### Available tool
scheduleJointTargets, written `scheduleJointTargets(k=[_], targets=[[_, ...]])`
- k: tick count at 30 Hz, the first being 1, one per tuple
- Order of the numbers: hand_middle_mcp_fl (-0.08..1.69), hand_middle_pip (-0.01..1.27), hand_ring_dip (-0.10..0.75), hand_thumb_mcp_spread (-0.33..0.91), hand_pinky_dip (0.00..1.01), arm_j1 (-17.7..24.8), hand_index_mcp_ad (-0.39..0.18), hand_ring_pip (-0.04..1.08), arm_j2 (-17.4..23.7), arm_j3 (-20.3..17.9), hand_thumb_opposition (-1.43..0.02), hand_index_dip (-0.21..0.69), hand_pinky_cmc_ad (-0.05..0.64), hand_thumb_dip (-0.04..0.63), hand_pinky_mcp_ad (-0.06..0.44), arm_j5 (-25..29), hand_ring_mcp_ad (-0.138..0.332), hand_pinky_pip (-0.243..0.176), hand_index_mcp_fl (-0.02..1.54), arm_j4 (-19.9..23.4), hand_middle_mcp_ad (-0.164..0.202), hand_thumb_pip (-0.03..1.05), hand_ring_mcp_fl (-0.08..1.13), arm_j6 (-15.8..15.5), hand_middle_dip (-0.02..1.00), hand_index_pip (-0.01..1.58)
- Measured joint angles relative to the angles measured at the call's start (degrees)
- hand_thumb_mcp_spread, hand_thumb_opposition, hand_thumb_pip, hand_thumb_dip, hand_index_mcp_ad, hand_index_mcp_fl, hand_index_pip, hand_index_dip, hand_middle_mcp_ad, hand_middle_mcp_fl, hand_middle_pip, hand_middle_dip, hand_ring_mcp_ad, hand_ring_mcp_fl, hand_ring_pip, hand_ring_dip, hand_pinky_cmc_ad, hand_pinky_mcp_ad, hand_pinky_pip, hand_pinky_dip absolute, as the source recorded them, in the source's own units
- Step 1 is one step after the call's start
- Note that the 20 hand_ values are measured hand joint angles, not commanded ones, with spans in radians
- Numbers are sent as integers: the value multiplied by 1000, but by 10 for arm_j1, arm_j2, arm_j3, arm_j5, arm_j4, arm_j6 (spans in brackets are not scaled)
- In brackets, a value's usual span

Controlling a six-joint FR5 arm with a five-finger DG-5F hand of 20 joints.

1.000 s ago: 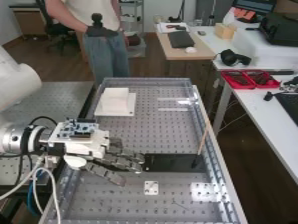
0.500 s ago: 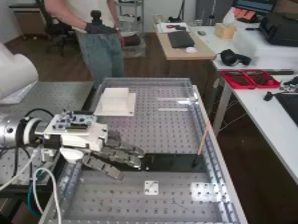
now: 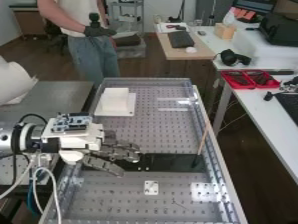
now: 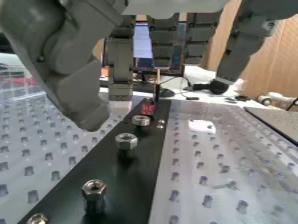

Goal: Grab the larger nut and place it in the white container

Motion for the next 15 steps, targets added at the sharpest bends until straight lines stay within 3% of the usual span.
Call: scheduleJointTargets(k=[15], targets=[[5,127,134,257,506,-10,-154,87,-27,20,-836,-31,335,220,279,-33,122,-61,14,14,75,846,5,15,253,1408]])
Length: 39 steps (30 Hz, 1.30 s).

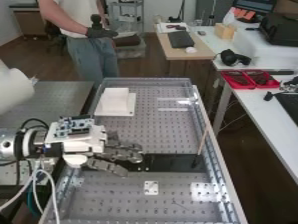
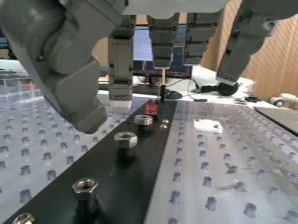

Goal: Grab the larger nut and place it in the white container

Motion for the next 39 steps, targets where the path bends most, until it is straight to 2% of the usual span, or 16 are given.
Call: scheduleJointTargets(k=[12,22,39], targets=[[5,127,134,257,506,-5,-152,87,-13,6,-836,-31,335,220,279,3,122,-61,16,10,75,846,5,1,251,1400],[5,127,134,260,506,-7,-154,87,-24,14,-836,-31,335,220,278,0,122,-61,12,16,75,834,5,5,251,1482],[5,127,134,267,506,-5,-148,87,-38,21,-836,-31,335,220,278,-2,122,-61,14,19,75,836,5,8,253,1510]])
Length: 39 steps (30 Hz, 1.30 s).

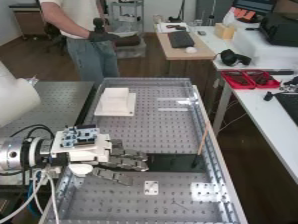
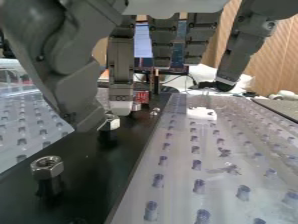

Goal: Grab the larger nut and place it in the white container

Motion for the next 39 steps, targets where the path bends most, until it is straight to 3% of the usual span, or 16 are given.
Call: scheduleJointTargets(k=[39], targets=[[19,127,134,328,480,-1,-152,87,-9,10,-836,-9,332,220,278,-9,122,-61,10,-6,75,833,5,-7,251,1555]])
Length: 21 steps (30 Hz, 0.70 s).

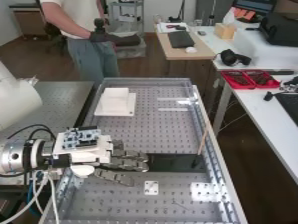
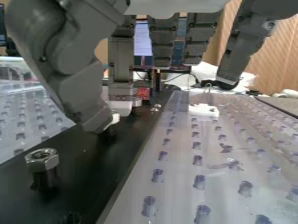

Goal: Grab the larger nut and place it in the white container

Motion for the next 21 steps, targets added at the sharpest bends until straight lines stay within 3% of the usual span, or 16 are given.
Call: scheduleJointTargets(k=[13,21], targets=[[35,127,134,337,435,-1,-152,87,-4,5,-836,-7,328,220,276,-3,122,-61,23,-1,75,815,5,-2,253,1552],[51,127,134,335,405,0,-138,87,-4,3,-838,-7,328,220,276,-2,122,-61,161,3,73,808,5,2,253,1541]])
